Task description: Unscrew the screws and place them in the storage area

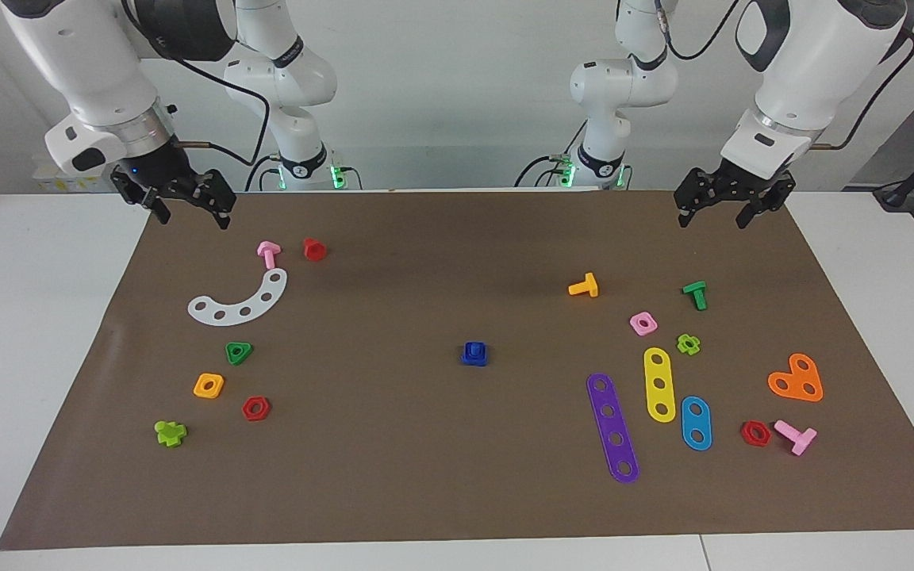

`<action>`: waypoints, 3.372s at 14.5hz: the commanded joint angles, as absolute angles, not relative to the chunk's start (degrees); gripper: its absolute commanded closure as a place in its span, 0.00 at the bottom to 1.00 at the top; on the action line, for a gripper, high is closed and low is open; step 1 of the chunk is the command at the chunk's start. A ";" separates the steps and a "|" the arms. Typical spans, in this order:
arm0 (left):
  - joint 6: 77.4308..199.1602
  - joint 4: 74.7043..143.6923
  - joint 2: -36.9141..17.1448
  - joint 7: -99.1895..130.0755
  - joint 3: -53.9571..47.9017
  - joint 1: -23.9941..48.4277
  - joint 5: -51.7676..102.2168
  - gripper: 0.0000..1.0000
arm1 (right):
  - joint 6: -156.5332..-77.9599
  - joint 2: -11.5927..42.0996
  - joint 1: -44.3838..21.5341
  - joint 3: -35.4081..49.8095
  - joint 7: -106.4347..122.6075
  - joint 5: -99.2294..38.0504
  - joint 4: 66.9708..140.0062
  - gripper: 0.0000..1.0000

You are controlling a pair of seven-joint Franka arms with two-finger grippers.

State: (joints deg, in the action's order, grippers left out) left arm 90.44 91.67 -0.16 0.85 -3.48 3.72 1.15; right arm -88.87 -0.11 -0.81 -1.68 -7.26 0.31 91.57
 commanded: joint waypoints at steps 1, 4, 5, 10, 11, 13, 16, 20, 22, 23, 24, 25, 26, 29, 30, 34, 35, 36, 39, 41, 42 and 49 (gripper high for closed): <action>91.49 94.48 0.89 1.84 -2.90 7.81 2.63 0.00 | -88.95 -1.05 0.26 -1.14 -5.80 -0.35 92.55 0.00; 94.91 94.13 -1.83 8.07 -2.99 12.46 2.99 0.00 | -88.95 -1.05 0.18 -1.14 -5.80 -0.35 92.55 0.00; 96.14 93.52 -3.41 10.26 -2.99 14.05 3.08 0.00 | -88.95 -1.05 0.18 -1.14 -5.80 -0.35 92.64 0.00; 105.44 91.67 -11.24 20.46 -2.90 21.61 3.87 0.00 | -88.95 -1.14 0.26 -1.14 -5.63 -0.35 92.90 0.00; 107.56 91.67 -12.21 21.78 -2.99 22.23 3.95 0.00 | -88.95 -1.14 0.26 -1.14 -5.63 -0.44 92.90 0.00; 109.77 90.80 -15.54 24.16 -2.90 24.86 4.48 0.00 | -88.95 -1.14 0.26 -1.14 -5.62 -0.44 92.99 0.00; 111.62 83.96 -23.27 28.12 -2.81 27.59 4.22 0.01 | -89.03 -1.14 0.26 -1.14 -5.62 -0.44 92.99 0.00; 118.28 81.65 -29.88 28.48 -2.64 29.97 2.99 0.01 | -89.03 -1.23 0.26 -1.14 -5.54 -0.44 93.08 0.00; 120.13 81.65 -31.63 28.39 -2.64 30.93 2.81 0.02 | -89.03 -1.23 0.26 -1.14 -5.54 -0.44 93.08 0.00; 121.97 81.91 -31.81 28.39 -2.64 31.20 1.86 0.03 | -88.95 -1.23 0.26 -1.14 -5.54 -0.53 93.08 0.00; 123.04 82.78 -31.90 28.30 -2.72 31.38 0.37 0.03 | -88.95 -1.23 0.26 -1.14 -5.54 -0.53 93.16 0.00; 124.61 84.36 -31.82 28.13 -2.72 31.55 -0.17 0.03 | -88.95 -1.32 0.26 -1.14 -5.54 -0.53 93.43 0.00; 126.46 85.33 -31.90 28.04 -2.81 31.99 -0.26 0.03 | -89.03 -1.41 0.26 -1.14 -5.45 -0.53 93.43 0.00; 127.70 87.27 -31.99 27.77 -2.81 33.13 -1.14 0.05 | -88.95 -1.41 0.26 -1.14 -5.45 -0.53 93.51 0.00; 127.79 87.28 -32.78 27.77 -2.81 33.31 -1.75 0.06 | -89.03 -1.41 0.26 -1.14 -5.45 -0.53 93.60 0.00; 127.79 87.45 -33.57 25.94 -2.90 33.40 -2.11 0.09 | -89.03 -1.67 0.26 -1.14 -5.27 -0.53 93.87 0.00; 128.05 87.71 -34.01 25.32 -2.90 33.40 -2.11 0.10 | -89.03 -1.67 0.26 -1.14 -5.27 -0.53 93.87 0.00; 128.32 87.71 -34.62 25.23 -2.90 33.49 -2.11 0.10 | -89.03 -1.67 0.26 -1.14 -5.27 -0.53 93.87 0.00; 128.58 87.80 -34.72 24.09 -2.90 33.40 -2.11 0.12 | -89.03 -1.76 0.61 -1.14 -5.19 -0.53 94.31 0.00; 128.50 87.89 -34.80 23.73 -2.90 33.40 -2.02 0.13 | -89.03 -2.02 0.88 -1.14 -5.19 -0.53 94.57 0.00; 128.41 87.98 -34.80 23.73 -2.90 33.49 -2.02 0.14 | -89.03 -2.28 0.88 -1.14 -5.19 -0.53 95.01 0.00; 127.79 88.77 -34.72 23.64 -2.90 34.27 -2.02 0.22 | -89.03 -2.46 0.97 -1.14 -5.19 -0.53 95.45 0.00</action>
State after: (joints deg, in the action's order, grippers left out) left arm 127.33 88.03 -35.04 23.75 -3.82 32.91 -0.81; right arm -88.87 -0.78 -0.28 -1.69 -7.26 0.31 93.57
